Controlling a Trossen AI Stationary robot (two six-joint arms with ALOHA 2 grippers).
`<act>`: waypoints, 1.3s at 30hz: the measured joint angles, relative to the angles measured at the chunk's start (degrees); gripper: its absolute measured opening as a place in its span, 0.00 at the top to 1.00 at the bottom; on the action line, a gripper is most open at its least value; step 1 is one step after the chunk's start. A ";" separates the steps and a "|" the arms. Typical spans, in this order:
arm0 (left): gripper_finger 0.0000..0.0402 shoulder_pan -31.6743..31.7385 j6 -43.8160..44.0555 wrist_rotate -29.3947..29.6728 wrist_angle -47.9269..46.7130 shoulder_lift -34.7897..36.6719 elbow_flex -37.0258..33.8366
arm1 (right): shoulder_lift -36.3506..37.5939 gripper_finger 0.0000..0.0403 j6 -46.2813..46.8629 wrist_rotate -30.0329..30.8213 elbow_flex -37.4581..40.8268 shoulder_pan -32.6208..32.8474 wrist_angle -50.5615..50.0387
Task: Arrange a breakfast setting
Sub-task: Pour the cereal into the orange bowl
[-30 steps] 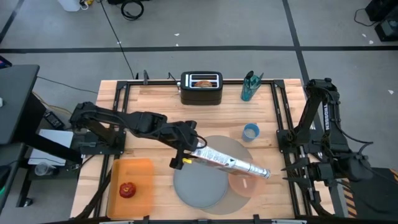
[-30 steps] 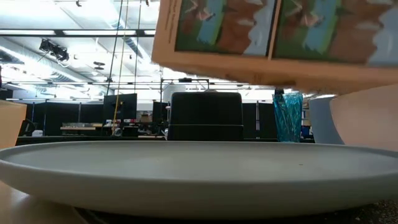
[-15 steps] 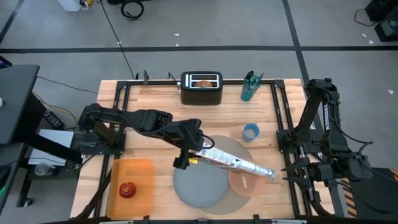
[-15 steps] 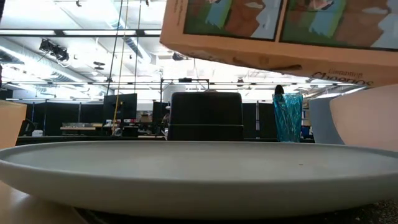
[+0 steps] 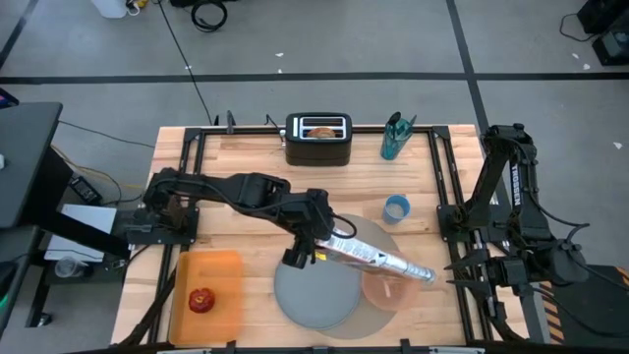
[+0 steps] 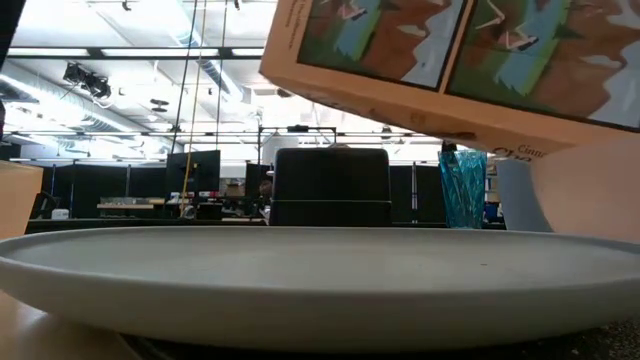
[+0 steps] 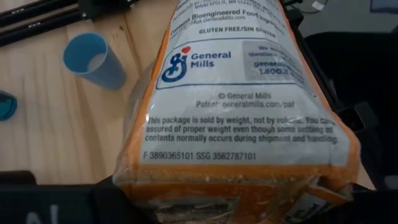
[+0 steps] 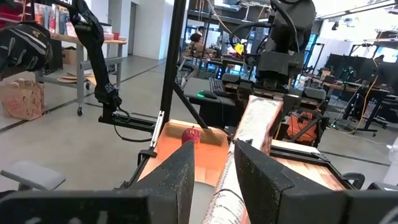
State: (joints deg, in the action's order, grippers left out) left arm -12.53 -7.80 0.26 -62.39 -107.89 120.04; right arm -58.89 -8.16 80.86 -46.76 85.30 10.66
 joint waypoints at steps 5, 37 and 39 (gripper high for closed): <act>0.46 -0.11 -0.43 -0.02 -3.41 -2.70 5.40 | 0.00 0.70 0.02 0.15 0.00 0.02 0.02; 0.46 -0.44 -1.37 1.22 -4.57 -3.99 6.52 | 0.00 0.70 -0.42 0.24 0.00 0.02 0.22; 0.46 -0.50 -1.73 1.21 -4.49 -3.99 6.52 | 0.00 0.70 -0.42 0.24 0.00 0.02 0.22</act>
State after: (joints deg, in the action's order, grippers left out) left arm -13.03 -9.53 1.46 -66.88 -111.87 126.56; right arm -58.89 -8.58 81.10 -46.76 85.32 10.87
